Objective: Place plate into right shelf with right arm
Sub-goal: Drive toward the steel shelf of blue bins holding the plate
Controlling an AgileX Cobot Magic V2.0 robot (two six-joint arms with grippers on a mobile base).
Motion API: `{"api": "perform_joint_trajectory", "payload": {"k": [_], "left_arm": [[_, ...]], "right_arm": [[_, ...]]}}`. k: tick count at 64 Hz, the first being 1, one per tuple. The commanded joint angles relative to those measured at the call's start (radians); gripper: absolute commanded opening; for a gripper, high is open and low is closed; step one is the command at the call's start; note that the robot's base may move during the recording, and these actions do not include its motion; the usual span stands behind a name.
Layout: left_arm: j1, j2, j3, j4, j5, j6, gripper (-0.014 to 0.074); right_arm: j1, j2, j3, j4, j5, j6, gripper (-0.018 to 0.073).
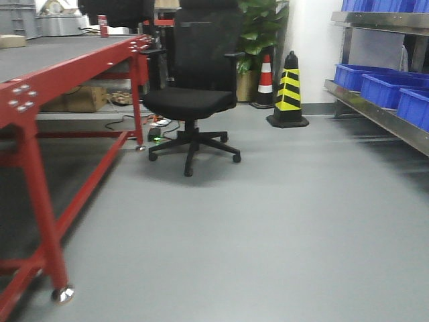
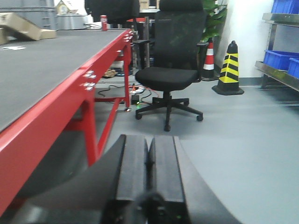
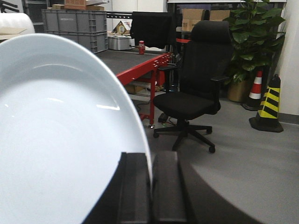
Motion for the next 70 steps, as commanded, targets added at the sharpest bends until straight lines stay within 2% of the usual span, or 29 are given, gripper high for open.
{"api": "perform_joint_trajectory", "payload": {"k": [1,56,70], "left_arm": [[-0.006,-0.006,0.008,-0.002,-0.086,-0.002,-0.0047],[-0.011,-0.01,0.008,-0.002,-0.089,-0.002,-0.0047],[-0.036,-0.01,0.008,-0.002,-0.089,-0.002,-0.0047]], "right_arm": [[0.0,0.017,-0.029,-0.015,-0.098,-0.006,0.0051],[0.0,0.026,-0.029,-0.015,-0.098,-0.006,0.0051],[0.0,0.027,-0.029,-0.015,-0.098,-0.006,0.0051]]}}
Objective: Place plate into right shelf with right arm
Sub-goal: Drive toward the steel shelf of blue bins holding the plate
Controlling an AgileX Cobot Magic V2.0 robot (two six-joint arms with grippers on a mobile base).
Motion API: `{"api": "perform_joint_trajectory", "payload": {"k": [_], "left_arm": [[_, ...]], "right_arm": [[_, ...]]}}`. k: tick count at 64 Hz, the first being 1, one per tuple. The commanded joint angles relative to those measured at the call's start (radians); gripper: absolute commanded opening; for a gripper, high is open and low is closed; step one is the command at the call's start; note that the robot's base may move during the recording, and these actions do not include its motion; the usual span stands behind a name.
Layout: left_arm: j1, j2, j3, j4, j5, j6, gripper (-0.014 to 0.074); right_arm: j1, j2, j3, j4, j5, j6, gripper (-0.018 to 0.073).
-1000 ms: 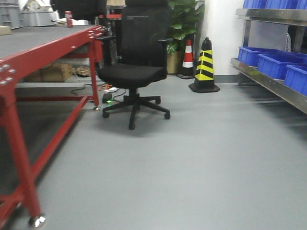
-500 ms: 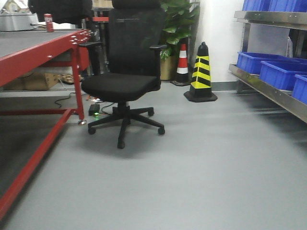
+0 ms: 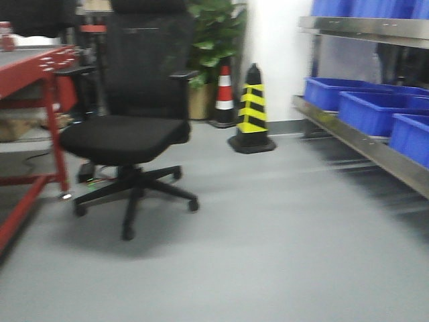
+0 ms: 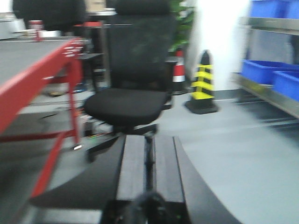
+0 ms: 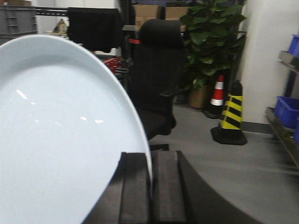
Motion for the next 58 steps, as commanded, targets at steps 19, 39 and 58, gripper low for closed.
{"api": "perform_joint_trajectory", "payload": {"k": [19,39,58], "left_arm": [[-0.012,-0.012,0.008,-0.002,-0.089,-0.002,-0.0047],[-0.012,-0.012,0.008,-0.002,-0.089,-0.002,-0.0047],[-0.012,-0.012,0.008,-0.002,-0.089,-0.002,-0.0047]], "right_arm": [[0.0,0.017,-0.029,-0.015,-0.098,-0.006,0.0051],[0.0,0.017,-0.029,-0.015,-0.098,-0.006,0.0051],[0.0,0.017,-0.029,-0.015,-0.098,-0.006,0.0051]]}}
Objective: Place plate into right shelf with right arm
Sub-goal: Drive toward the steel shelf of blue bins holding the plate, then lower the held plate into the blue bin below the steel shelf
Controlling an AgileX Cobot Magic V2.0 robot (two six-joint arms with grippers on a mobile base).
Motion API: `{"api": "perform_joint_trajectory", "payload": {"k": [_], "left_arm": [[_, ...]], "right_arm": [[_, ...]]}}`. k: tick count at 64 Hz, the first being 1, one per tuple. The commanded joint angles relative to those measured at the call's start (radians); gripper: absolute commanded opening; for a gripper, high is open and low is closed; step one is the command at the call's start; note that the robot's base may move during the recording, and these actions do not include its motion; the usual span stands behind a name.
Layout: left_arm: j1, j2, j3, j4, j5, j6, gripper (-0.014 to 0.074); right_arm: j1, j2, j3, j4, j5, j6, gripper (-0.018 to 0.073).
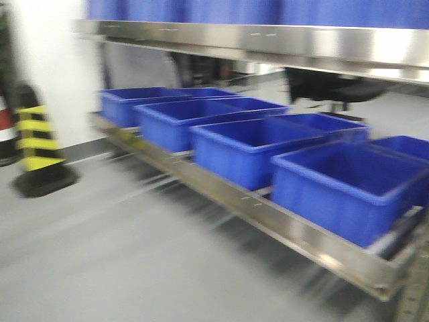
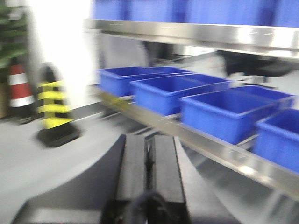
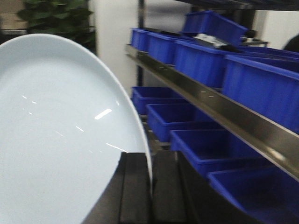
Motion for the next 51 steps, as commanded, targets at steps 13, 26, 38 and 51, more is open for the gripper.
{"api": "perform_joint_trajectory", "payload": {"k": [13,26,38,51], "left_arm": [[-0.004,-0.012,0.008,-0.002,-0.089,-0.002,-0.0047],[-0.004,-0.012,0.008,-0.002,-0.089,-0.002,-0.0047],[-0.004,-0.012,0.008,-0.002,-0.089,-0.002,-0.0047],[-0.004,-0.012,0.008,-0.002,-0.089,-0.002,-0.0047]], "right_arm": [[0.0,0.017,-0.029,-0.015,-0.098,-0.006,0.0051],[0.0,0.017,-0.029,-0.015,-0.098,-0.006,0.0051],[0.0,0.017,-0.029,-0.015,-0.098,-0.006,0.0051],[0.0,0.017,-0.029,-0.015,-0.098,-0.006,0.0051]]}}
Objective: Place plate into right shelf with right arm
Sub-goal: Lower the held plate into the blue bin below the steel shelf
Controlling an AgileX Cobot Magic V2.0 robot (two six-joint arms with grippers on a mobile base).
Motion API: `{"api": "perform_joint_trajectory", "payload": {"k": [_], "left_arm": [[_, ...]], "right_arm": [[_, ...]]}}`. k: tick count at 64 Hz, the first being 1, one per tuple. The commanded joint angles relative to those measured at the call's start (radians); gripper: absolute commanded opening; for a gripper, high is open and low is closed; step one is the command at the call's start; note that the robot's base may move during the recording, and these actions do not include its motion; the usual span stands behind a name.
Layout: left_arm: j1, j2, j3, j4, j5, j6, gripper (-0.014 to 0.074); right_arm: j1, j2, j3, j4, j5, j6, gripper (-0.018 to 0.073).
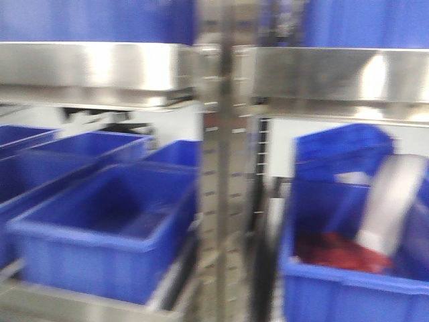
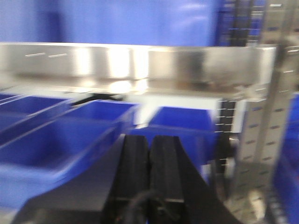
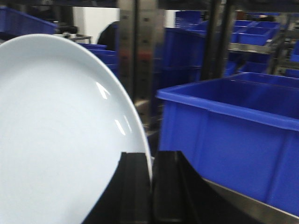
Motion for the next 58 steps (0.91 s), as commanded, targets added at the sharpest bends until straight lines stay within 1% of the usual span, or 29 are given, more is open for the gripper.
{"api": "perform_joint_trajectory", "payload": {"k": [1,58], "left_arm": [[-0.004,-0.012,0.008,-0.002,-0.089,-0.002,-0.0047],[-0.004,-0.012,0.008,-0.002,-0.089,-0.002,-0.0047]], "right_arm": [[0.0,0.017,-0.029,-0.015,-0.098,-0.006,0.0051],[0.0,0.017,-0.029,-0.015,-0.098,-0.006,0.0051]]}}
